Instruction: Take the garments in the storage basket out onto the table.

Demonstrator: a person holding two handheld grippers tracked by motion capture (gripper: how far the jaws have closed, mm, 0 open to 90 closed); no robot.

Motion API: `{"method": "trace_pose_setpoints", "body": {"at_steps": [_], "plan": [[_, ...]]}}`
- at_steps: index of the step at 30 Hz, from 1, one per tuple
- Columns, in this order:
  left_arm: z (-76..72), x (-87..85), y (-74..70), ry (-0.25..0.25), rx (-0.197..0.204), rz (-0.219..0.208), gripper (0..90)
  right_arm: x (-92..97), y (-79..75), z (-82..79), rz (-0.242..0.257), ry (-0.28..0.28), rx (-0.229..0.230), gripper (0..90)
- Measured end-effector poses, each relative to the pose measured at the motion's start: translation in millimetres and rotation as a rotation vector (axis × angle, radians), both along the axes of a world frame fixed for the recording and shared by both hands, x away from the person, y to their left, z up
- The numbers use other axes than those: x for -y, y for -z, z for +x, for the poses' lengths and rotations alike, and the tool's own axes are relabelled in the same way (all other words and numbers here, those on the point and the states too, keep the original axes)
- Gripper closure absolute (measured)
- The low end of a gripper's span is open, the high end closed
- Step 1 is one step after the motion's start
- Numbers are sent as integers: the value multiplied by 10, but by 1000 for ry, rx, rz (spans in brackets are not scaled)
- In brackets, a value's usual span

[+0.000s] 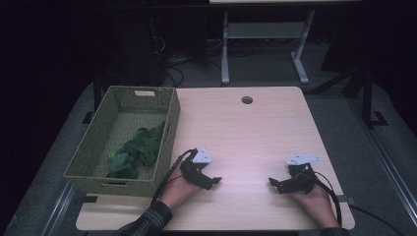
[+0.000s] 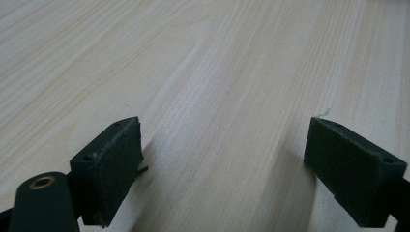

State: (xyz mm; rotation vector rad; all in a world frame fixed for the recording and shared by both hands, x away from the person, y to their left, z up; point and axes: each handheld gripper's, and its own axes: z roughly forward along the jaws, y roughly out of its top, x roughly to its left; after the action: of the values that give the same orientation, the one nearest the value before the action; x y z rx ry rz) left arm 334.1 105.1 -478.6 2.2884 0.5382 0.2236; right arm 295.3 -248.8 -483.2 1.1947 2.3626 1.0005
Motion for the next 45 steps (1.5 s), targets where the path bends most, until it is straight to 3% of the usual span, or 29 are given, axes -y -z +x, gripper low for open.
{"method": "trace_pose_setpoints", "body": {"at_steps": [18, 19, 29, 34, 39, 42, 45], "plan": [[2, -3, -24, -24, -10, 7, 132, -7, -2, 15, 2, 0, -7, 23], [0, -9, -39, -36, -18, -11, 132, -9, -1, 16, 4, 1, -5, 23], [-4, -72, -137, -49, 0, 2, 132, -9, -2, 19, 4, 0, -6, 23], [1, -100, -183, -67, -10, -35, 132, -10, -2, 19, 4, 0, -6, 23], [0, -89, -217, -56, -9, -28, 132, -10, -2, 19, 4, 0, -7, 23], [-5, -97, -265, -68, -8, -45, 132, -10, -2, 19, 4, 0, -6, 23], [-2, -102, -283, -63, -10, -31, 132, -10, -2, 19, 4, 1, -7, 23]]}}
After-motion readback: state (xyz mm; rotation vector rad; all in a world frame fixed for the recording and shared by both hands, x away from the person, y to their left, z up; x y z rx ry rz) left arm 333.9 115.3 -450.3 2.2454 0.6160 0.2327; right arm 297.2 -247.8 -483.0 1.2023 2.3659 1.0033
